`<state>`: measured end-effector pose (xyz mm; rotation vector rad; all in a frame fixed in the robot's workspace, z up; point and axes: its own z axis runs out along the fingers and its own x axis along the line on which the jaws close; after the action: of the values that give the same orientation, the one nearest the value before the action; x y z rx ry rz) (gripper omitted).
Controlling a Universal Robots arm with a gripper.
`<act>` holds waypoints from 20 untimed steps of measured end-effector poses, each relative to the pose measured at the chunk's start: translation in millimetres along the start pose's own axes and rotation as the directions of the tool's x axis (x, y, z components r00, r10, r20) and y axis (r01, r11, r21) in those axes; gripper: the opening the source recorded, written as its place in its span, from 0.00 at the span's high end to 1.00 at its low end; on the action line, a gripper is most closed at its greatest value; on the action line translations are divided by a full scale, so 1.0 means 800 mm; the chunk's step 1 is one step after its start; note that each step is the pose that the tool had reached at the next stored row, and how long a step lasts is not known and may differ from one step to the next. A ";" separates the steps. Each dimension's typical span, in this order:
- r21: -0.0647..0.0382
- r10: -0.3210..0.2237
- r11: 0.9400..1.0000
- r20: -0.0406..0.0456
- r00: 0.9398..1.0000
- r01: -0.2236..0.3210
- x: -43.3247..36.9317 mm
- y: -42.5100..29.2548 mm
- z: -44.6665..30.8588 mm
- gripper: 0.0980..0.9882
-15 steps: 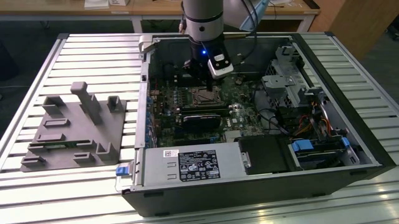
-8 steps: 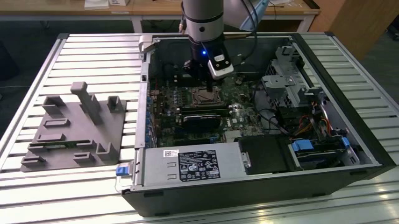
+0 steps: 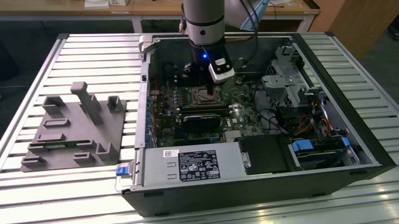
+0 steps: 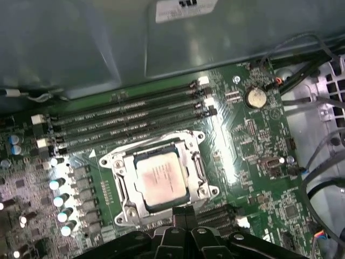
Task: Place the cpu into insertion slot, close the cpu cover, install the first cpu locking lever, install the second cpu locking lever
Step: 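Install the second cpu locking lever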
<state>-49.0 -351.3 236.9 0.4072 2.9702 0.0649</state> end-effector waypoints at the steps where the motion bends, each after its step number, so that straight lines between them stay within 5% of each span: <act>1: 0.000 0.000 1.000 0.000 1.000 0.000 -0.001 -0.0023 -0.0001 0.99; 9: 0.000 0.000 1.000 -0.001 1.000 0.000 -0.006 -0.0203 -0.0004 0.99; 13: 0.003 0.000 1.000 -0.010 1.000 0.000 -0.006 -0.0221 0.0001 0.99; 20: 0.003 0.000 1.000 -0.010 1.000 0.000 -0.006 -0.0223 0.0001 0.99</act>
<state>-49.4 -369.6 236.3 0.4088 2.9800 0.0631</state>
